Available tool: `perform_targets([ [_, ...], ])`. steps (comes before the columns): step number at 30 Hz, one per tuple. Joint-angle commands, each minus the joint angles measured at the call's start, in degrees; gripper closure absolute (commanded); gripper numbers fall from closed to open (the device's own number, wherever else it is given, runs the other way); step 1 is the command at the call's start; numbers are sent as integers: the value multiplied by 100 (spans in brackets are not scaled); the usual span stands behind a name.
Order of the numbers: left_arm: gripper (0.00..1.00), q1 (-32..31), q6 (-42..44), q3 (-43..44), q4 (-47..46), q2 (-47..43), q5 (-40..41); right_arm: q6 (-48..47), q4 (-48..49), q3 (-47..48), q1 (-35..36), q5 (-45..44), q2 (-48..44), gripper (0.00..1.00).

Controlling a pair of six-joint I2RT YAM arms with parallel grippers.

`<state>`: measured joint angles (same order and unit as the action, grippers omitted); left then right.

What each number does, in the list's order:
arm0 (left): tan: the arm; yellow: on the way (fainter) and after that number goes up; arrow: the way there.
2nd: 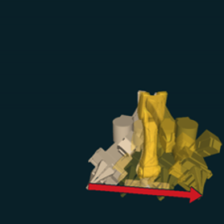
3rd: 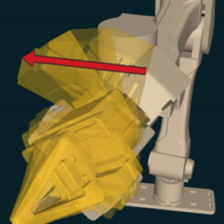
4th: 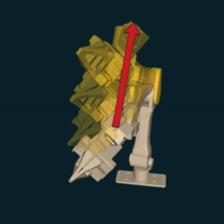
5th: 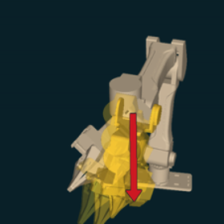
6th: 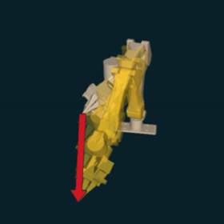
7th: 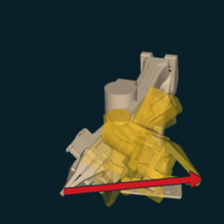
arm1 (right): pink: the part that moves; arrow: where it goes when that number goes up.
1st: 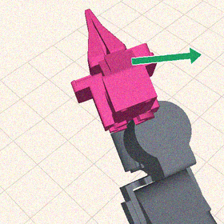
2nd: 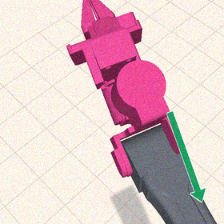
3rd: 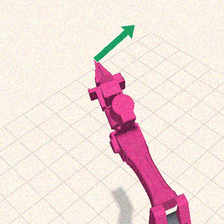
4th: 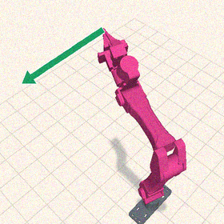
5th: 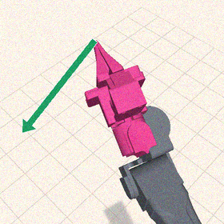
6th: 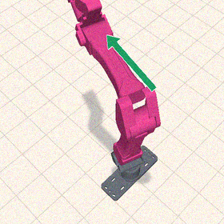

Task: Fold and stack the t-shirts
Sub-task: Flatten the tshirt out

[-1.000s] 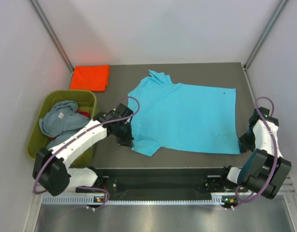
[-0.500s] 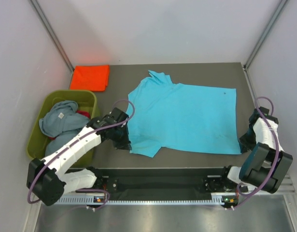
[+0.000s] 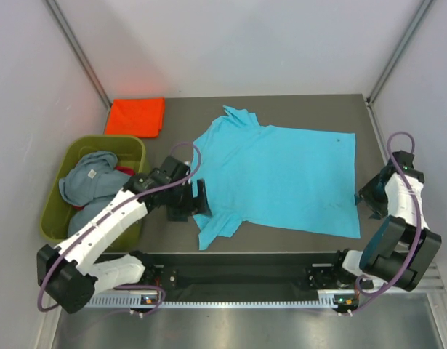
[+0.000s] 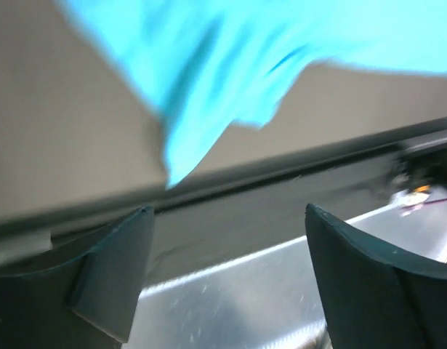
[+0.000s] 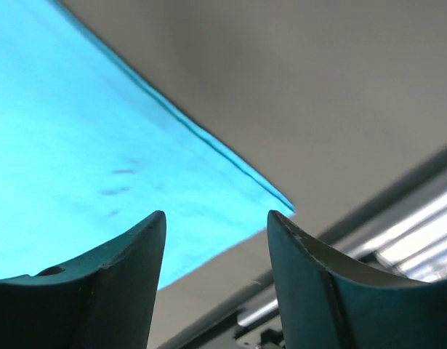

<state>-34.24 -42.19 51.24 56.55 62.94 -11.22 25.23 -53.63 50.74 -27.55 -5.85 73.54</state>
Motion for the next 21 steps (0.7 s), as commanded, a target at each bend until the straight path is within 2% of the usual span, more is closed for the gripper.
perform_targets([
  [1, 10, 84, 404, 983, -890, 470, 217, -264, 642, 427, 21, 557, 20, 41],
  [3, 12, 259, 518, 1501, -1512, 990, 103, -273, 1203, 480, 65, 1066, 55, 41],
  [4, 14, 321, 598, 1685, -1751, 1523, 94, -221, 1405, 585, 109, 1251, 73, 41],
  [7, 20, 672, 1054, 2625, -2166, 2613, 164, -125, 2267, 918, 381, 1428, 379, 37],
  [9, 26, 1023, 1457, 3276, -2446, 3108, 164, -36, 2698, 1200, 583, 1533, 897, 37],
  [12, 32, 1647, 1565, 4102, -2754, 4075, 42, -62, 2831, 1938, 812, 1648, 1697, 37],
  [16, 30, 2263, 1486, 4850, -3220, 5330, -669, -211, 2963, 2859, 901, 1858, 2566, 38],
  [21, 26, 2475, 1697, 5764, -3230, 6308, -662, -423, 2709, 4125, 901, 1790, 3403, 38],
])
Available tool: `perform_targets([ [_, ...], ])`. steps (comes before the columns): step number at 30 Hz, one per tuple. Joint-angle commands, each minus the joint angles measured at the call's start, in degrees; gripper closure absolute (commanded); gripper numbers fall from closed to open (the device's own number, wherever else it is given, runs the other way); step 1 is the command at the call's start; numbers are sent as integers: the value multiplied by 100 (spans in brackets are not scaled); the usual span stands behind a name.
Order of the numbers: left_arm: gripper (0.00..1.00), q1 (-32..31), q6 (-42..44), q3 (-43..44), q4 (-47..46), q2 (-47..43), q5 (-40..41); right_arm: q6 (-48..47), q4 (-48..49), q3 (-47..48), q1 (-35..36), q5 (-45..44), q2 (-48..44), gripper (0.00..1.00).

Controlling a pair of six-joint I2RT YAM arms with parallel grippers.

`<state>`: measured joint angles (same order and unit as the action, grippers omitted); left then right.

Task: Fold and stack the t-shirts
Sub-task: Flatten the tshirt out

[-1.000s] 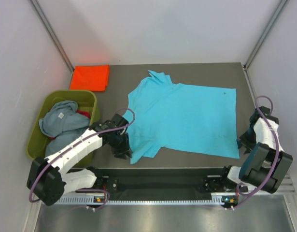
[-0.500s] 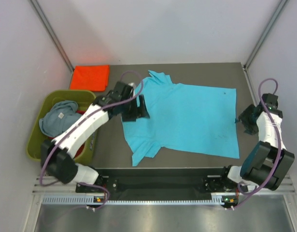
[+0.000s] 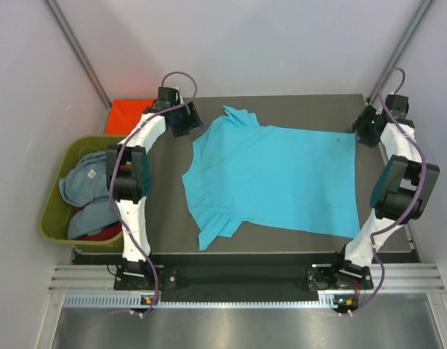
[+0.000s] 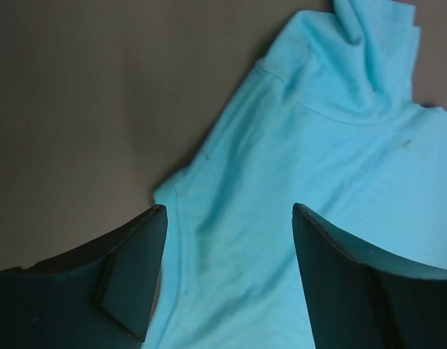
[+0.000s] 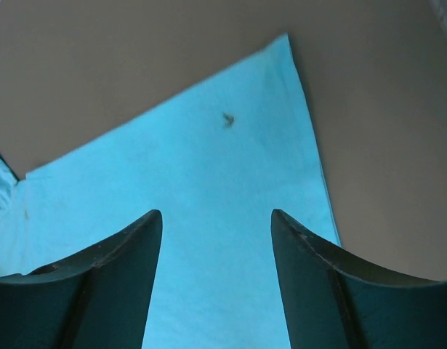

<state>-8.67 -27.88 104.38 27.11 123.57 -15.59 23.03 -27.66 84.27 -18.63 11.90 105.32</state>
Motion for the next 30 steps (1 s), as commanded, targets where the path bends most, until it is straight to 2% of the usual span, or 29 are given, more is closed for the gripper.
perform_targets([
  [1, 26, -74, 300, 600, -268, 334, -77, -211, 25, 932, 18, -38, 452, 39],
  [2, 26, -65, 361, 645, -242, 422, -14, -202, 33, 1055, 18, -47, 568, 46],
  [6, 27, 23, 441, 637, -338, 764, -57, -158, 173, 1609, 9, -39, 1104, 58],
  [14, 27, 49, 643, 786, -75, 1160, 249, -184, 322, 1979, -35, -74, 1957, 61],
  [17, 37, 49, 652, 996, 101, 1389, 320, -272, 305, 2093, -53, -126, 2177, 61],
  [21, 60, 67, 573, 1216, 215, 1687, 198, -404, 270, 2286, -88, -206, 2379, 62],
  [22, 73, 58, 564, 1295, 233, 1723, 136, -448, 253, 2322, -97, -223, 2440, 61],
  [24, 83, 67, 573, 1331, 277, 1758, 179, -518, 235, 2383, -114, -250, 2493, 61],
  [25, 94, 76, 582, 1339, 303, 1758, 241, -545, 226, 2410, -114, -267, 2555, 61],
  [26, 100, 76, 608, 1348, 355, 1750, 406, -562, 191, 2453, -123, -293, 2599, 61],
  [30, 100, 111, 670, 1340, 479, 1583, 1092, -589, 121, 2691, -176, -364, 2775, 61],
])
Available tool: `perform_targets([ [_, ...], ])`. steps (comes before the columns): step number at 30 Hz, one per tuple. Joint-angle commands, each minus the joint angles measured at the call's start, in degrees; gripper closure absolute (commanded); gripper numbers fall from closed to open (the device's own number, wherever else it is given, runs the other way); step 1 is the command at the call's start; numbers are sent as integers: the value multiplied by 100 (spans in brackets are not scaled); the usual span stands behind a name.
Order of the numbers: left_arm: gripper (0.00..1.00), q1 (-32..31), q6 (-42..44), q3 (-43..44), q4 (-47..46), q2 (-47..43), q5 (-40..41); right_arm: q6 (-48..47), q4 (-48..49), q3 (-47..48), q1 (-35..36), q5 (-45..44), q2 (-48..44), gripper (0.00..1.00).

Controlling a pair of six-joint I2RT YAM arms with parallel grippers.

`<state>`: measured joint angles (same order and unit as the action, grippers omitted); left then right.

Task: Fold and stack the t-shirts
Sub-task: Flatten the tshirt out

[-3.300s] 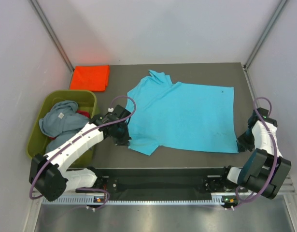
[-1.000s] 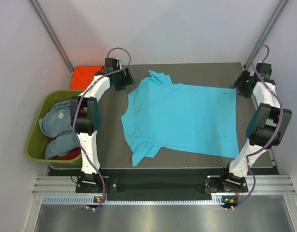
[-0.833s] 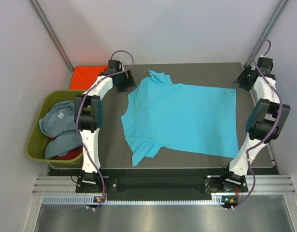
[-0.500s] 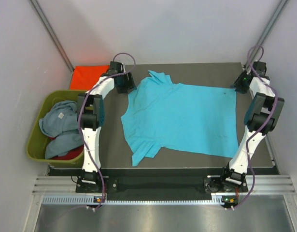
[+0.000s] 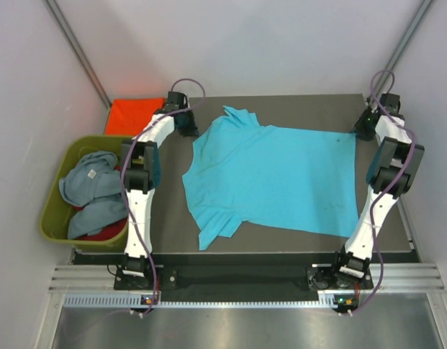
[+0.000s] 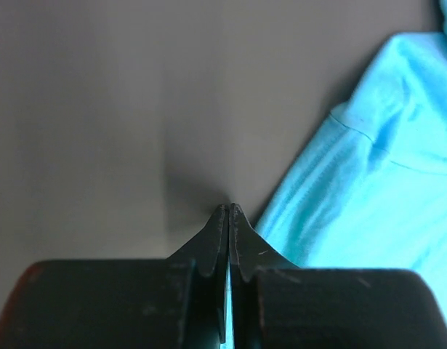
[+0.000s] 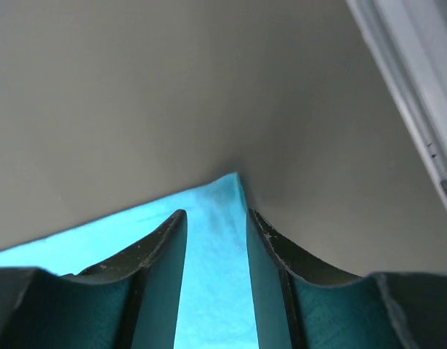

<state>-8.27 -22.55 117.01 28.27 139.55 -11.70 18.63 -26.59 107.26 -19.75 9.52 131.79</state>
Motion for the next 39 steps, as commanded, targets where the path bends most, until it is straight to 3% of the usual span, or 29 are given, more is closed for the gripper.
perform_targets([
  [1, 100, 71, 171, 41, 363, -41, 861, -149, -13, 427, -73, -134, 189, 61],
  [6, 100, 89, 163, -125, 346, -304, 1670, -132, -188, 795, -91, -187, 505, 61],
  [10, 100, 106, 92, -249, 250, -481, 1586, -114, -312, 893, -108, -319, 594, 61],
  [11, 96, 124, 188, -240, 188, -481, 1262, -123, -321, 902, -108, -319, 603, 61],
  [12, 76, 142, 207, -223, 153, -472, 632, -149, -303, 902, -108, -293, 611, 61],
  [15, 52, 116, 119, -380, -23, -507, 100, -220, -329, 919, -117, -266, 603, 61],
  [19, 47, -25, 127, -574, -41, -569, 19, -325, -426, 902, -117, -161, 594, 63],
  [35, 53, -412, 602, -891, 477, -587, 669, -808, -611, 691, -117, -117, 462, 62],
  [39, 79, -412, 602, -566, 819, -315, 897, -861, -663, 726, -82, -240, 497, 66],
])
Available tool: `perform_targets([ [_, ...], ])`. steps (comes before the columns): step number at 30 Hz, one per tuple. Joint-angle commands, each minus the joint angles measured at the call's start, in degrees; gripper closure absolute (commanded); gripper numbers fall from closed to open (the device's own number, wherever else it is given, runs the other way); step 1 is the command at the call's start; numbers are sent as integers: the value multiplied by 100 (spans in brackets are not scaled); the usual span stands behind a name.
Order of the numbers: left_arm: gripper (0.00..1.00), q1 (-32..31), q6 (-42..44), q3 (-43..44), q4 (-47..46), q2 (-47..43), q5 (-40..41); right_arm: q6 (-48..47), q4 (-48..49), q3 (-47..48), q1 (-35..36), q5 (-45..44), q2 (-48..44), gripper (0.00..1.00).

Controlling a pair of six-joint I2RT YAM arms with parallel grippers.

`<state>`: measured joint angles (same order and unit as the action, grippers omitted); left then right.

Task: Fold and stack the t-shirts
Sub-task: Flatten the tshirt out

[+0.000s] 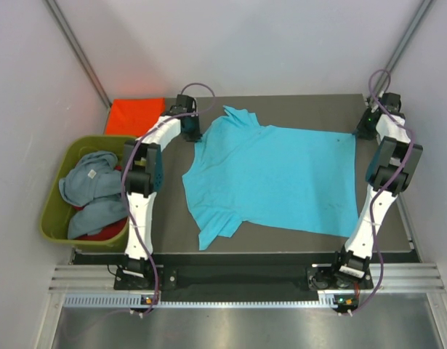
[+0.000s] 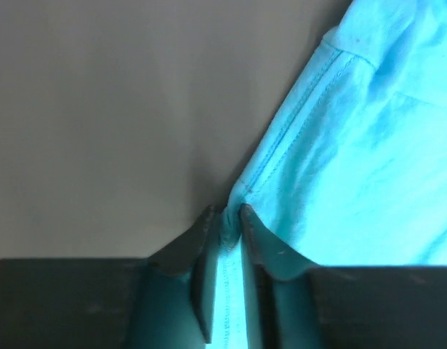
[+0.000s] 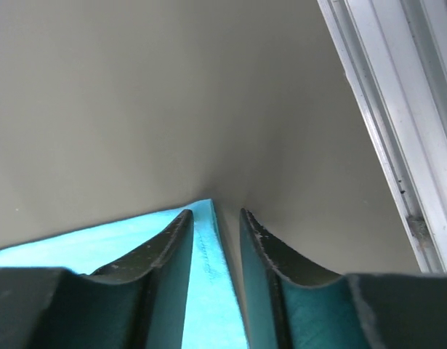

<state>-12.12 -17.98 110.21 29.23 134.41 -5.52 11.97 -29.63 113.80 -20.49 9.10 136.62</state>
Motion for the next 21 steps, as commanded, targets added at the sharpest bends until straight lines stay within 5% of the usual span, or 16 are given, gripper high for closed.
perform_targets([
  [1, 83, -27, 145, 201, 846, 330, 366, -186, -368, 72, 1, -233, 23, 68],
  [4, 100, -19, 128, 413, 979, 498, 499, -204, -421, 125, 54, -453, 40, 71],
  [12, 100, -10, 31, 536, 1233, 446, 1588, -195, -509, 257, 168, -655, 164, 85],
  [16, 100, 25, -83, 519, 1374, 358, 2072, -2, -588, 266, 203, -1208, 172, 100],
  [21, 100, 34, -311, 326, 1383, 209, 2309, 104, -527, 266, 203, -1692, 93, 100],
])
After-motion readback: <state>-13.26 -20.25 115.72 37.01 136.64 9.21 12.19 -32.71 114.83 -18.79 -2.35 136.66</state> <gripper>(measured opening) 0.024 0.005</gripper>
